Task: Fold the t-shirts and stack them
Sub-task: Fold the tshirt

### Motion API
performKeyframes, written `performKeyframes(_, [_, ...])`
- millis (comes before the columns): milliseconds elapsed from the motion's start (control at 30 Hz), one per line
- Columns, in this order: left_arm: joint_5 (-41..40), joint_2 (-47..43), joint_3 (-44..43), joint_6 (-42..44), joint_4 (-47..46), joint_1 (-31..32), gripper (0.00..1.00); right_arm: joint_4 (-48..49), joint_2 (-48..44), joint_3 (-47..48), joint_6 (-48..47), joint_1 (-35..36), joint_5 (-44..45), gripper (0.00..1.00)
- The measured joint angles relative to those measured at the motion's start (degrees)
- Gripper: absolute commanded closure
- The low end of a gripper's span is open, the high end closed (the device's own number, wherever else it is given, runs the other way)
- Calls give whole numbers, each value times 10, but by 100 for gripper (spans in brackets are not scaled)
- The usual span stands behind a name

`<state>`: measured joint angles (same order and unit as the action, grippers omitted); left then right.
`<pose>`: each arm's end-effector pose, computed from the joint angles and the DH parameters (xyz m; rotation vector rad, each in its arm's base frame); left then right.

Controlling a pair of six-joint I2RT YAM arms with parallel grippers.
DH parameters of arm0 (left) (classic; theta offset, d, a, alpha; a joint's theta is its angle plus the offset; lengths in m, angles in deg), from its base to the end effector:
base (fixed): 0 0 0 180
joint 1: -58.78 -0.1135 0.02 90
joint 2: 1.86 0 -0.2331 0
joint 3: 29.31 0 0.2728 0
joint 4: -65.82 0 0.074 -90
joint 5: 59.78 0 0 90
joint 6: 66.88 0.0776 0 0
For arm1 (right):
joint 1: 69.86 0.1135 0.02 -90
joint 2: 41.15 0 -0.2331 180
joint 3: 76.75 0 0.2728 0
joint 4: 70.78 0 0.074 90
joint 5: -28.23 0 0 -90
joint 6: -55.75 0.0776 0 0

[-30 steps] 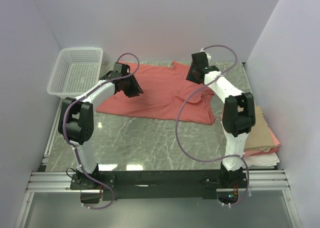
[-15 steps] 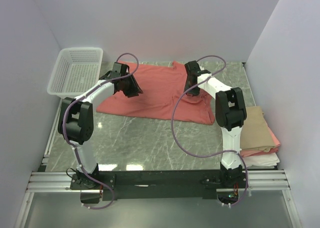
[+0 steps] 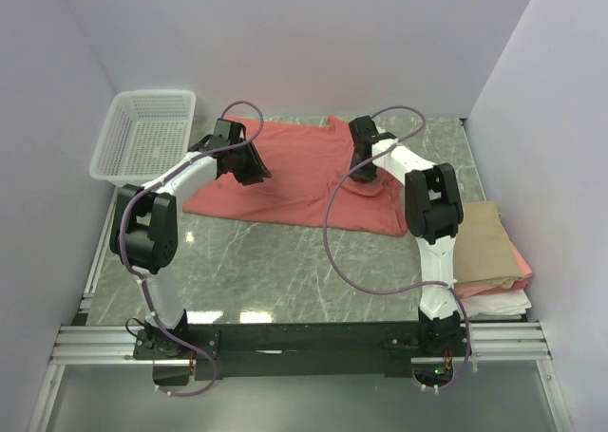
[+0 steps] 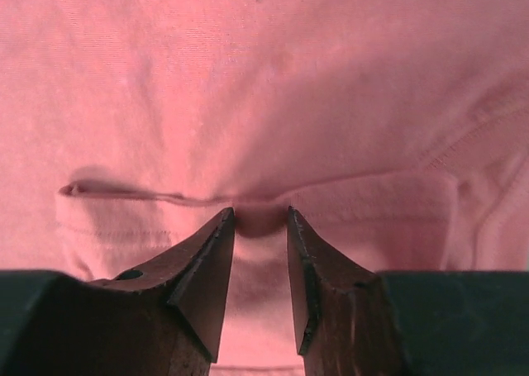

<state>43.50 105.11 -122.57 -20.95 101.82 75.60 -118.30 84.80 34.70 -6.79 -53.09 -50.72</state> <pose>0.4254 -0.1472 0.1577 -0.4953 2.5062 -0.7306 0.4748 0.1275 0.1013 0.3068 2.6014 0.0109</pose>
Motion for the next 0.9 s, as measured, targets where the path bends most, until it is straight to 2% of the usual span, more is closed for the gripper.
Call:
performKeyframes(133, [0, 0, 1, 0, 0, 0, 62, -2, 11, 7, -1, 0, -2, 64])
performKeyframes(167, [0, 0, 2, 0, -1, 0, 62, -2, 11, 8, -1, 0, -2, 68])
performKeyframes(200, [0, 0, 3, 0, 0, 0, 62, -2, 11, 8, -1, 0, -1, 78])
performKeyframes(300, [0, 0, 4, 0, 0, 0, 63, -3, 11, 8, -1, 0, -1, 92])
performKeyframes(367, [0, 0, 5, 0, 0, 0, 62, -3, 11, 8, 0, 0, -1, 96])
performKeyframes(900, [0, 0, 5, 0, 0, 0, 63, 19, -3, 6, 0, 0, 26, 99])
